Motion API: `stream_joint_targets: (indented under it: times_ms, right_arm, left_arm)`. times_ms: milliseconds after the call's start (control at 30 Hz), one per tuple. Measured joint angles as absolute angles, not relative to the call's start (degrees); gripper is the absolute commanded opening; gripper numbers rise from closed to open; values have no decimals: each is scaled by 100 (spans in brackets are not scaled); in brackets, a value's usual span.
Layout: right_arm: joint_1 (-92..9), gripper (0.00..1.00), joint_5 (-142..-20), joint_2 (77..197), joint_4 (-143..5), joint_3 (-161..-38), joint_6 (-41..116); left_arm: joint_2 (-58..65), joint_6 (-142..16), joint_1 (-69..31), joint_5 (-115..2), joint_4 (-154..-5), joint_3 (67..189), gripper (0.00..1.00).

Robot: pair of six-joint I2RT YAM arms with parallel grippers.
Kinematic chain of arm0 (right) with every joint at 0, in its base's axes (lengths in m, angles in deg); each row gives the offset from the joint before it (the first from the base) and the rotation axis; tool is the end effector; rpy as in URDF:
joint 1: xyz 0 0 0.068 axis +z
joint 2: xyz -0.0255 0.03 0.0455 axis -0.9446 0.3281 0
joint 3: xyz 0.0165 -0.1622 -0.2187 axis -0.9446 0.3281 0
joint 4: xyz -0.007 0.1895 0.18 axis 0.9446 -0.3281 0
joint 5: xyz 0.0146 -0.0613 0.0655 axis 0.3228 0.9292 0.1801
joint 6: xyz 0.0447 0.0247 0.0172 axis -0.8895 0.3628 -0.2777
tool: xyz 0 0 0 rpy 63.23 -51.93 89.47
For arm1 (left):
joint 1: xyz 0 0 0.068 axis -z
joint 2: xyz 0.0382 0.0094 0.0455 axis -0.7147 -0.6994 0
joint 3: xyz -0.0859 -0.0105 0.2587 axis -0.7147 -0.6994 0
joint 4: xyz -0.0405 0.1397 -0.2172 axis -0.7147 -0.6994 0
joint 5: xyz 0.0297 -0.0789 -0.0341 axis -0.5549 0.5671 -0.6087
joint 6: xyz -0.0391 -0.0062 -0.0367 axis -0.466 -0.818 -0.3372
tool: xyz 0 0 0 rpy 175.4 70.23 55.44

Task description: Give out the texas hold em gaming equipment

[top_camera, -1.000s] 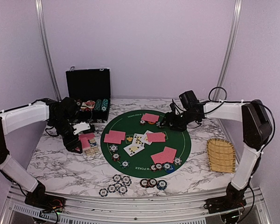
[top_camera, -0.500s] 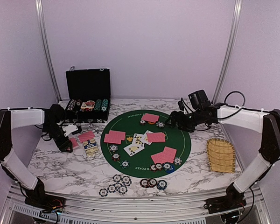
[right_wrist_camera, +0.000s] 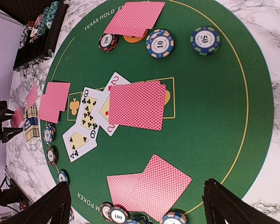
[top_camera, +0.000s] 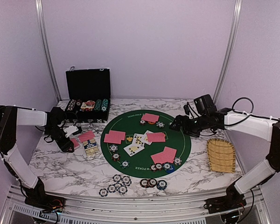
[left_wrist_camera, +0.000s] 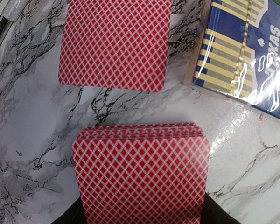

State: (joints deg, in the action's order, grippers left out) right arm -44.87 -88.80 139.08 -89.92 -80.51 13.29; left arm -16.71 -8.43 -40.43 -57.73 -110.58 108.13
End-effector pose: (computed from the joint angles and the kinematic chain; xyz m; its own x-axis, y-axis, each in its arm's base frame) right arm 0.2714 0.1426 0.2380 -0.8723 0.1269 -0.4723 -0.1534 0.8460 0.5107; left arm 0.2971 -0.0315 0.1498 -0.6044 0.7337 -0.3105 0.7381 0.6624 0.1282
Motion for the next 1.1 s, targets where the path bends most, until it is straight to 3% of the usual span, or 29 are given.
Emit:
stream_joint_targets:
  times_ms: [267,1100]
  right_arm:
    - [-4489,98,-8734,13777,-9095,-8044,1297]
    - [-4533,99,-8712,13772,-9228,-8048,1301]
  left_arm:
    - [-1618,-865,-4056,-5712,-10913,10715,59]
    - [-1439,-852,-4061,-5787,-10793,10540,58]
